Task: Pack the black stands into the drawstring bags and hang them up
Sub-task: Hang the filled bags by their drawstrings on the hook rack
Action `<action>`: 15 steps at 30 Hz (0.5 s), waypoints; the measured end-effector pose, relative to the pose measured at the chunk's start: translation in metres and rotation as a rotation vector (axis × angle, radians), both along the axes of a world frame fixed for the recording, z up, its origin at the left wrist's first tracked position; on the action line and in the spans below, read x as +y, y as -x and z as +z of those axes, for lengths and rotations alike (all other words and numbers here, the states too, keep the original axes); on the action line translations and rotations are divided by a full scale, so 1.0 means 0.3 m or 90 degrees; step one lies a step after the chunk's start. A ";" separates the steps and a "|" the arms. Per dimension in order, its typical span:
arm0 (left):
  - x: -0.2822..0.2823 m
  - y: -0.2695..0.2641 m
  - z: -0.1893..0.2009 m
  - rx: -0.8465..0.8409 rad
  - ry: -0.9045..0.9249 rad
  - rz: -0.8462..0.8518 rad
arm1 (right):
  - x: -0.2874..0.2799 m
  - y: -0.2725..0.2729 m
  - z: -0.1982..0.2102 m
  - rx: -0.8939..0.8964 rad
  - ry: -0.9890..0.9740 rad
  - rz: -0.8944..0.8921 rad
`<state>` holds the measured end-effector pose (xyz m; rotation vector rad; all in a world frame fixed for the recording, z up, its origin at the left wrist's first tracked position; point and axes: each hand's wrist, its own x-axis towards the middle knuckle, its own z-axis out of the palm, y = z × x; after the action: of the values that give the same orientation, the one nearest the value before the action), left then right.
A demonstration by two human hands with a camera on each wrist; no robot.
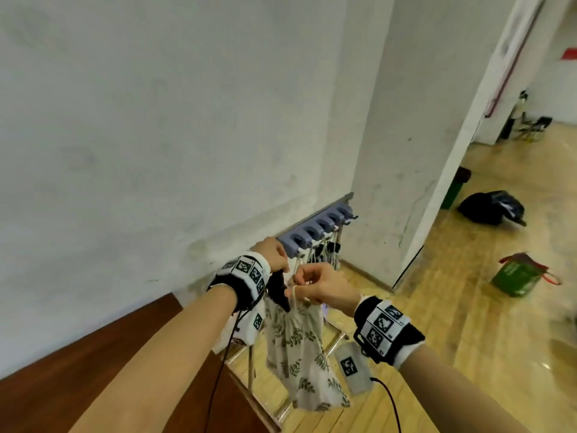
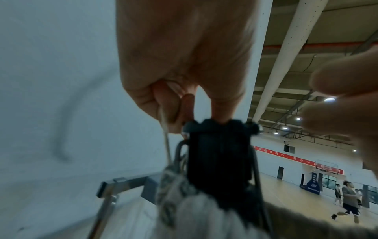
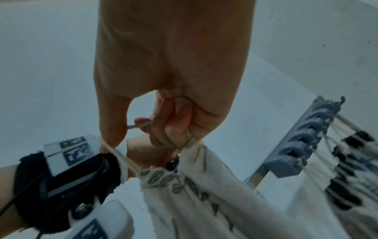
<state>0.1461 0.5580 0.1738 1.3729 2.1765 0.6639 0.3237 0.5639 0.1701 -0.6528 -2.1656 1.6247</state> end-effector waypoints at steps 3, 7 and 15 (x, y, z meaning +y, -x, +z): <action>0.096 -0.131 -0.025 -0.013 0.030 -0.049 | 0.111 -0.128 -0.007 -0.029 -0.017 -0.009; 0.205 -0.252 -0.070 -0.068 0.084 -0.082 | 0.221 -0.288 -0.049 -0.031 0.023 -0.014; 0.343 -0.405 -0.095 -0.306 0.206 -0.148 | 0.389 -0.491 -0.132 -0.176 0.103 -0.017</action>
<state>0.2674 0.6609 0.1453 1.1310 1.6312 0.4676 0.4710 0.6807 0.1306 -1.0025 -2.2125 1.8010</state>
